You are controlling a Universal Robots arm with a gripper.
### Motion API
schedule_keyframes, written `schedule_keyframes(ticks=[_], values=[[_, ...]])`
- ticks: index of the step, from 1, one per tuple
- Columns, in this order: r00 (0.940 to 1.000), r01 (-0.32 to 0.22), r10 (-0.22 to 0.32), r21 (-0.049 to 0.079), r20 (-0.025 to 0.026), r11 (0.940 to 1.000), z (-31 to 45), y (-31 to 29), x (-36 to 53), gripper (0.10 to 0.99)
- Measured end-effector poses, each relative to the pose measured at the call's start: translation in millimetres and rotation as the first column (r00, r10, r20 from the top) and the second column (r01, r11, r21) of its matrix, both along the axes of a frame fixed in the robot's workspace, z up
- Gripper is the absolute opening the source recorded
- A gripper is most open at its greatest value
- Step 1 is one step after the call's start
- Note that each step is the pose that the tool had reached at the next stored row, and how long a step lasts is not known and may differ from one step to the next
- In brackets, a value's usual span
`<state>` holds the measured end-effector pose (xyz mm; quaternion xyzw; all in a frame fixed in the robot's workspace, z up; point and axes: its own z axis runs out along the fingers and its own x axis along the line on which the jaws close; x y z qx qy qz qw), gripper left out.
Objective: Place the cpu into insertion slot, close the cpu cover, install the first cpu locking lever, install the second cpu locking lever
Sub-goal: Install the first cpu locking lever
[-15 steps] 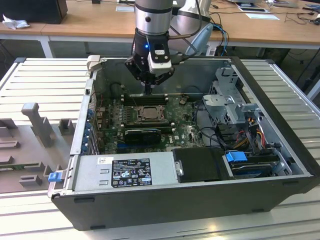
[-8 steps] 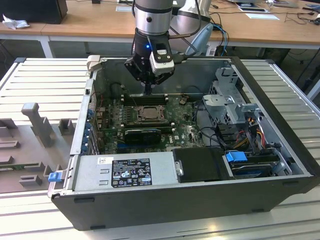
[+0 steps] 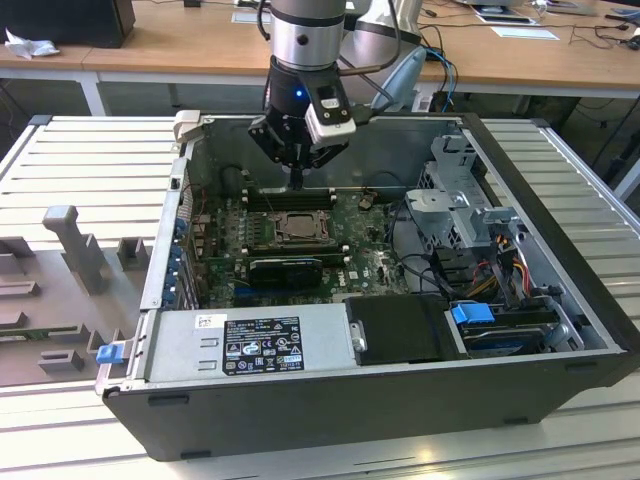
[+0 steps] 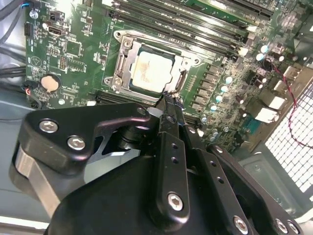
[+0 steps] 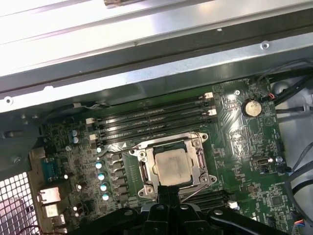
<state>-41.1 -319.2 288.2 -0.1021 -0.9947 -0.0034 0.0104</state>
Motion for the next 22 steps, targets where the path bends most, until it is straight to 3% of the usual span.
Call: schedule_keyframes(ticks=[11, 13, 14, 15, 16, 18, 19, 20, 22], values=[[0.9936, -0.113, 0.113, 0.0, 0.0, 0.9936, 0.0, 0.0, 0.0, 0.106], [0.987, -0.161, 0.161, 0.0, 0.0, 0.987, 0.0, 0.0, 0.0, 0.106], [0.9794, -0.202, 0.202, 0.0, 0.0, 0.9794, -0.1, 0.0, 0.0, 0.106], [0.9774, -0.211, 0.211, 0.013, 0.0031, 0.9773, -0.6, 0.0, -1.4, 0.106], [0.9772, -0.212, 0.212, 0.043, 0.0104, 0.9762, -0.6, 0.0, -4.5, 0.106], [0.9771, -0.213, 0.212, 0.066, 0.0182, 0.9749, -0.6, 0.0, -7.6, 0.106], [0.977, -0.213, 0.212, 0.075, 0.0238, 0.9742, -1.0, 0.0, -11.4, 0.106], [0.977, -0.213, 0.211, 0.077, 0.026, 0.9741, -2.3, 0.0, -16.2, 0.106], [0.977, -0.213, 0.211, 0.077, 0.0261, 0.9741, -8.4, 0.0, -26.9, 0.106]])
